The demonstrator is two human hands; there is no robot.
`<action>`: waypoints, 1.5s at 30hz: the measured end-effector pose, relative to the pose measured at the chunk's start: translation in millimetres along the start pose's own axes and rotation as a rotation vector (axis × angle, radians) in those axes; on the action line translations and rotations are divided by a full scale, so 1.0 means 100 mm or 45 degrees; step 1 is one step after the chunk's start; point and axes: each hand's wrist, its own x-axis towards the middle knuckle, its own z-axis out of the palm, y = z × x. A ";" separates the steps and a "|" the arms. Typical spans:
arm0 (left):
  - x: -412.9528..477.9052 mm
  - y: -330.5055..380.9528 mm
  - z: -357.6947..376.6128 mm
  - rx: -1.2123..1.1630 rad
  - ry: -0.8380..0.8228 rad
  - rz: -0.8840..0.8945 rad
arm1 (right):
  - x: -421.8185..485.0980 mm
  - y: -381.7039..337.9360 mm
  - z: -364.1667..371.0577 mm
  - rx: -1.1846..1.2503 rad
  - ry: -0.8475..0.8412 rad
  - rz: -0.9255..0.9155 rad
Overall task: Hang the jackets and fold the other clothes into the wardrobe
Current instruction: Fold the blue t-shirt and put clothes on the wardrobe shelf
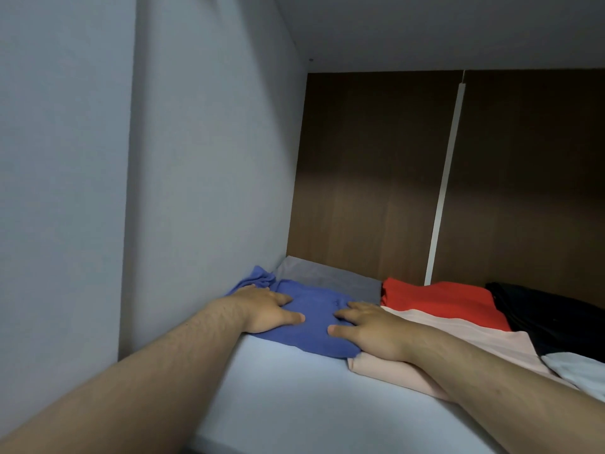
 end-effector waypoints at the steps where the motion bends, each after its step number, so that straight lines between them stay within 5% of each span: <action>1: 0.00 0.00 0.00 -0.007 -0.003 0.003 | 0.00 0.00 0.00 -0.001 0.004 -0.001; 11: 0.23 0.12 0.06 0.022 0.170 0.038 | 0.02 -0.03 -0.02 0.023 0.058 0.008; 18: 0.25 -0.07 0.15 -0.255 0.283 0.072 | -0.15 -0.17 -0.02 -0.094 0.270 0.223; 22: 0.15 -0.04 0.16 -0.220 0.360 0.142 | -0.57 -0.20 -0.03 -0.433 0.440 0.185; 28: -0.07 0.08 0.09 -0.184 0.545 0.267 | -1.72 0.27 -0.07 -0.371 0.454 0.419; 31: -0.23 0.37 -0.05 -0.226 0.538 0.288 | -2.46 0.49 -0.08 -0.364 0.561 0.487; 36: -0.85 1.53 -0.12 -0.435 0.546 0.652 | -3.73 0.54 0.02 -0.370 0.735 0.682; 41: -1.99 2.66 0.40 -0.618 0.522 1.025 | -4.97 0.36 0.46 -0.205 0.946 0.889; 45: -2.76 3.32 1.03 -0.579 0.355 1.209 | -5.87 0.16 0.93 -0.195 0.884 1.016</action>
